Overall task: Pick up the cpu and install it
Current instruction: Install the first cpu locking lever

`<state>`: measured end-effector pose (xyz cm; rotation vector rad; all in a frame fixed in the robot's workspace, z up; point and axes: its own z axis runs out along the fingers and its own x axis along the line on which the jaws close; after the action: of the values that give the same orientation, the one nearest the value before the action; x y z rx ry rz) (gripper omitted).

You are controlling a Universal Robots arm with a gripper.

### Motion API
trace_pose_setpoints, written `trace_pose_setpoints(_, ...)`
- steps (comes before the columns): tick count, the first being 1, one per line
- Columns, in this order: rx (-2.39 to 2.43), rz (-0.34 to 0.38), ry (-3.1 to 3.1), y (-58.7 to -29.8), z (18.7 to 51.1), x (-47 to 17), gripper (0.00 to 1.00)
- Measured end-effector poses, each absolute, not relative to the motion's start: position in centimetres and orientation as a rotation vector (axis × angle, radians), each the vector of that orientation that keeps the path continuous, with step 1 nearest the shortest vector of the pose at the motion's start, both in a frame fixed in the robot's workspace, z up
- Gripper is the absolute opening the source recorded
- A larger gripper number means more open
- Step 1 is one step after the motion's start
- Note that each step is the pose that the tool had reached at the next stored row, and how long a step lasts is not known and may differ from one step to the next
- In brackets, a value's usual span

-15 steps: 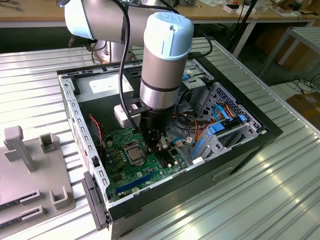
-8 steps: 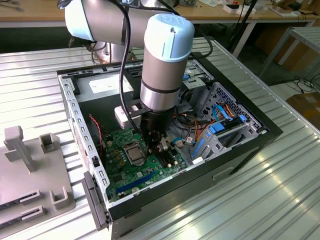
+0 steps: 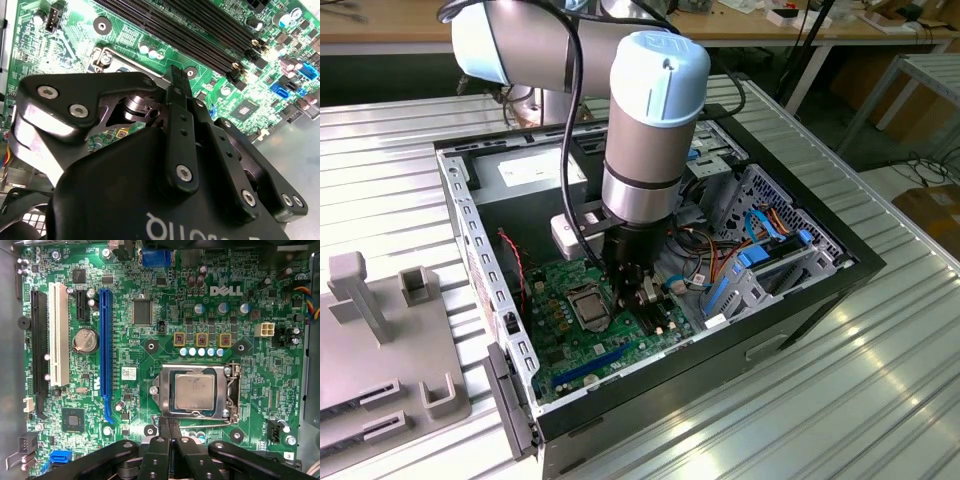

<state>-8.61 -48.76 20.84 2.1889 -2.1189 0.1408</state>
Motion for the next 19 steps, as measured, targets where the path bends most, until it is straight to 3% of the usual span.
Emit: trace_pose_setpoints(19, 2.189, 0.141, -2.119, -48.94, 20.14, -8.08, 0.11)
